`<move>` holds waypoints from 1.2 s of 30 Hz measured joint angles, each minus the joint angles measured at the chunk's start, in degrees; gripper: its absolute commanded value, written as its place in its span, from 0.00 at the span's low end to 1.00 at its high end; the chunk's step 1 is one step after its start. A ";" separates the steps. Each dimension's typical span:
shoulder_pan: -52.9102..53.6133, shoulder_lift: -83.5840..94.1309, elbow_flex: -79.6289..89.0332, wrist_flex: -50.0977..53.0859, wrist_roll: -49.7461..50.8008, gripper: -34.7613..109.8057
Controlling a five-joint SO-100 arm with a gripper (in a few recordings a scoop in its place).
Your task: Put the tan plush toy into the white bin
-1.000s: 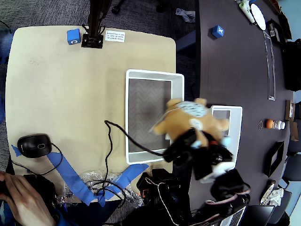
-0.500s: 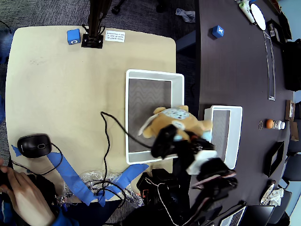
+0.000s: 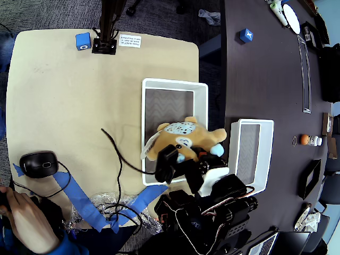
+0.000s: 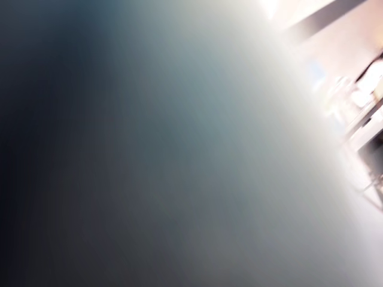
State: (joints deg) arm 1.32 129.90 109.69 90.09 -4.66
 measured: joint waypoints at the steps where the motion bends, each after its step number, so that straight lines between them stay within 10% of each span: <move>1: 0.00 0.00 0.00 0.00 0.00 0.24; 21: 0.00 0.00 5.80 -2.90 0.62 0.25; 36: 0.00 0.00 5.80 -3.69 0.62 0.47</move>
State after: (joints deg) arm 1.32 129.90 115.49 86.40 -4.04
